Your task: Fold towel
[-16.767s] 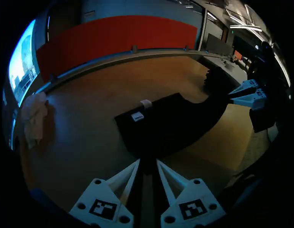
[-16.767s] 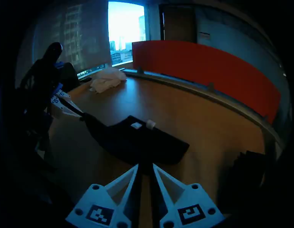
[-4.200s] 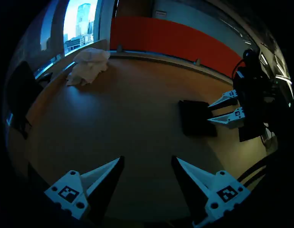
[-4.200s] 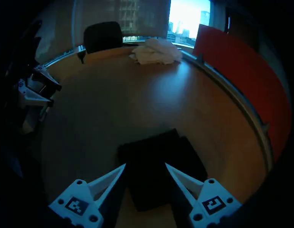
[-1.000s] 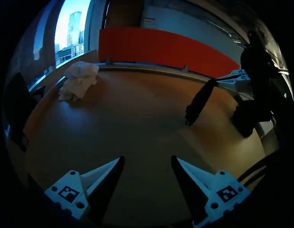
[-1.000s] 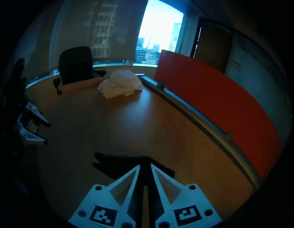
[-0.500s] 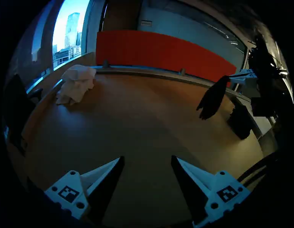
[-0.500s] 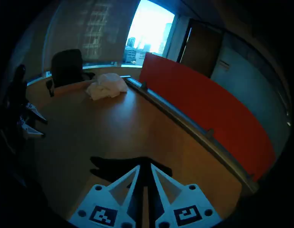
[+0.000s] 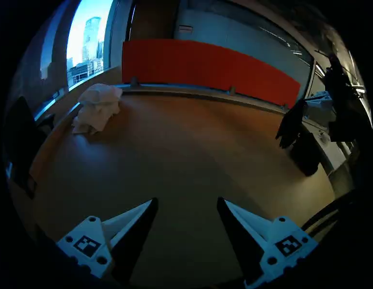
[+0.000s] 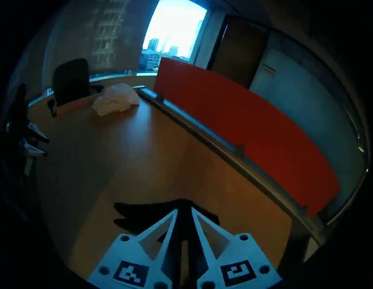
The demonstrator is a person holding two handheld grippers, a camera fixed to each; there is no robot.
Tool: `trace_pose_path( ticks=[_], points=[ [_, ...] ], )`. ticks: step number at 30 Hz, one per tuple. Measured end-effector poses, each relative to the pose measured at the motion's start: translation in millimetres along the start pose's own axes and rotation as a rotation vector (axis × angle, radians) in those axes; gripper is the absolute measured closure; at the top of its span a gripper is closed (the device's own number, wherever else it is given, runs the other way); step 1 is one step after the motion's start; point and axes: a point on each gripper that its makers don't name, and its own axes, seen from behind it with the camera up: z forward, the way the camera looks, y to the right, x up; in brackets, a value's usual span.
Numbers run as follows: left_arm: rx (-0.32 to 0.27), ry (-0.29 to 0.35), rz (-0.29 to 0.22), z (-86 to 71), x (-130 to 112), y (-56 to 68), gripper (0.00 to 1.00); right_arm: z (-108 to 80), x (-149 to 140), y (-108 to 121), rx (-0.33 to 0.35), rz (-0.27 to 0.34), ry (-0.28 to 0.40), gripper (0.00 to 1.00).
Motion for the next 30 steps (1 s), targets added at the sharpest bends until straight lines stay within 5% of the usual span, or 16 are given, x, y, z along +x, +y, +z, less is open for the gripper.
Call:
trace_pose_path(
  ticks=[17,30],
  points=[
    [0.016,-0.008,0.024,6.5,7,13.7,0.09,-35.2,-47,120,-0.136,0.058,-0.073,0.95],
    [0.010,-0.013,0.043,12.1,12,25.2,0.09,-44.5,-73,146,-0.163,0.095,-0.099,0.95]
  ],
)
